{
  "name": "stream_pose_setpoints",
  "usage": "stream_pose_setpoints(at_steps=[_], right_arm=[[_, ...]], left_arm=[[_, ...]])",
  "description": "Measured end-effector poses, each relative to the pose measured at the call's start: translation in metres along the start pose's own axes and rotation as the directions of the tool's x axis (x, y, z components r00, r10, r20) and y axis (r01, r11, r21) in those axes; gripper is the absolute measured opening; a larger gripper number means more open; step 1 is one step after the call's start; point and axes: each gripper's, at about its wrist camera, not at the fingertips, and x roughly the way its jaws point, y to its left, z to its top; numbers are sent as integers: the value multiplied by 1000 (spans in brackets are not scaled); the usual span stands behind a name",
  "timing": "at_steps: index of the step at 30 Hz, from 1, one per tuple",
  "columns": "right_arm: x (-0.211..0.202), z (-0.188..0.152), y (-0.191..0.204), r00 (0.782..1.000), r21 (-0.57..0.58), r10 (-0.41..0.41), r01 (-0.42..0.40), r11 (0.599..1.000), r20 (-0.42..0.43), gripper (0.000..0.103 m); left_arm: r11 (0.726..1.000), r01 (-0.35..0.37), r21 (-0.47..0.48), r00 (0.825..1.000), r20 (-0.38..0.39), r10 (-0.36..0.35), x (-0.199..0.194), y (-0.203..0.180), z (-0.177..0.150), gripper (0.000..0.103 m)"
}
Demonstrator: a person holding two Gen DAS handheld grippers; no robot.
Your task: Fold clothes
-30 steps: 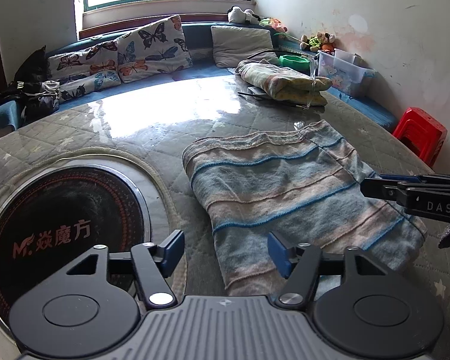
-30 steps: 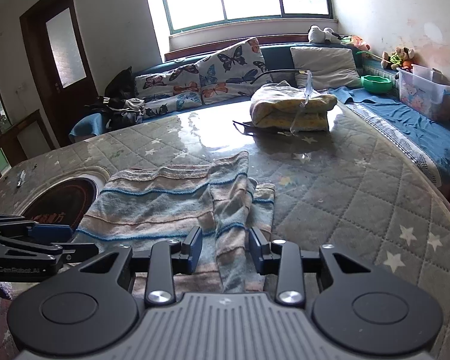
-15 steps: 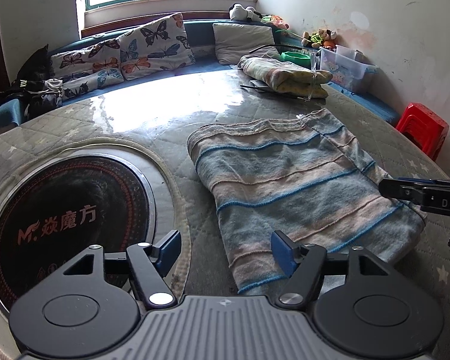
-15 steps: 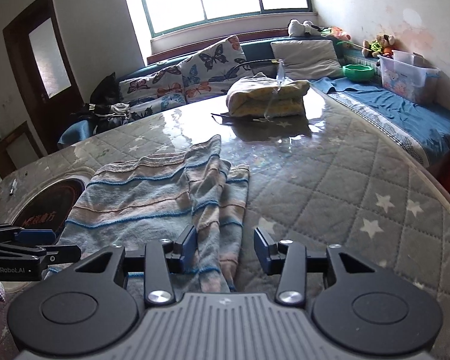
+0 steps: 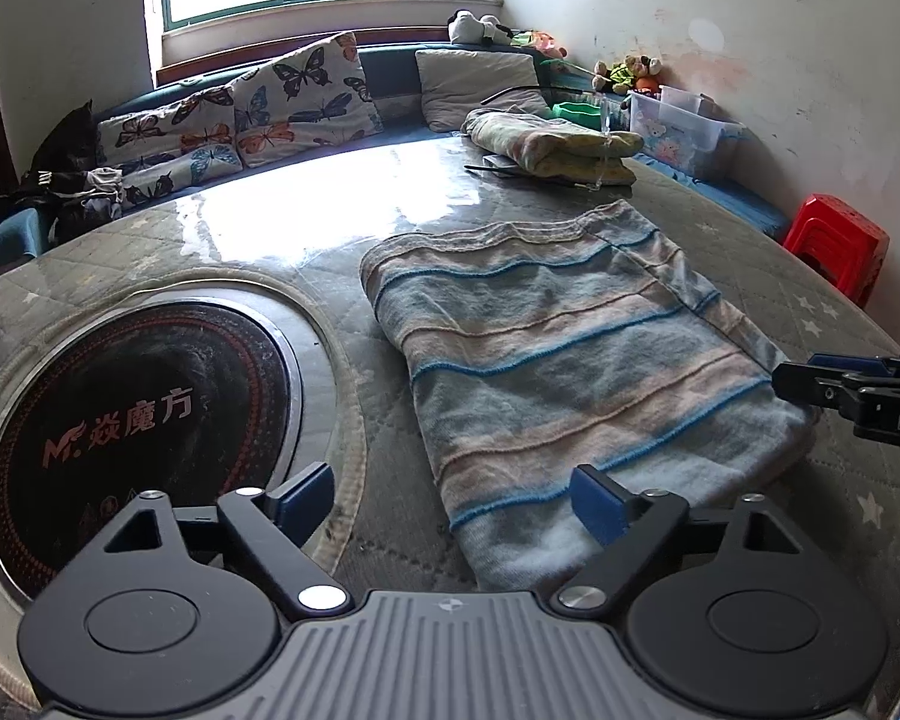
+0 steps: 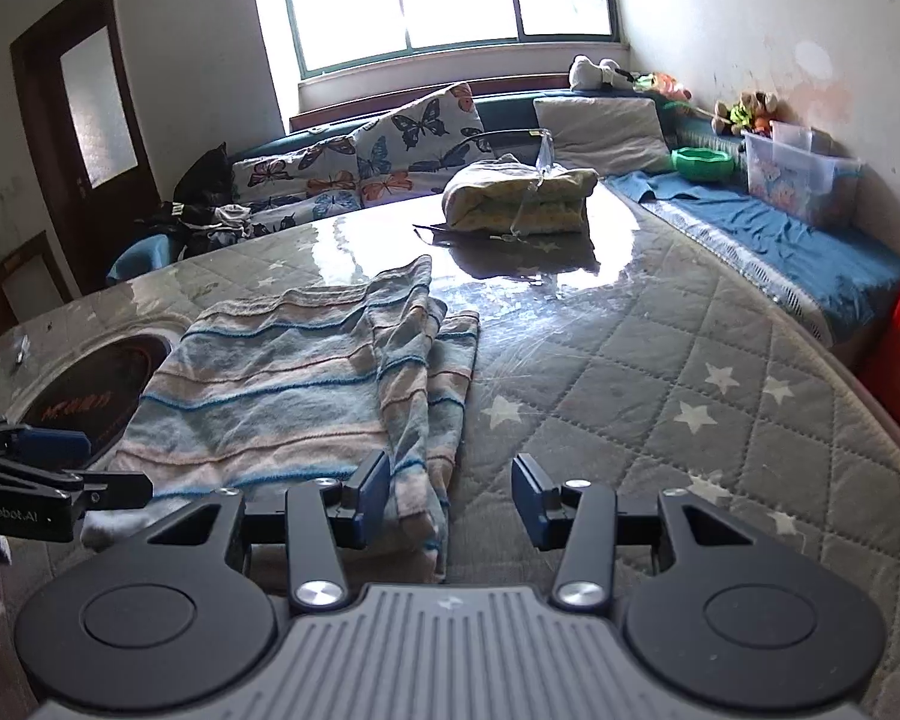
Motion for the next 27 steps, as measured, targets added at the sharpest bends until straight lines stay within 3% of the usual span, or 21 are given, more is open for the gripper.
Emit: stream_pose_setpoints(at_steps=[6,19,27], right_arm=[[-5,-6,5,1000,-1,8,-8,1000,2,52],[2,-9,1,999,-13,5,-5,1000,-34,56],[5,26,7,1000,-67,19,-19,998,4,56]], left_arm=[[1000,-4,14,1000,4,3,-5,-6,-4,98],[1000,-24,16,1000,-3,24,-1,-3,-4,99],[999,0,42,1000,25,-1,-2,-17,8,101]])
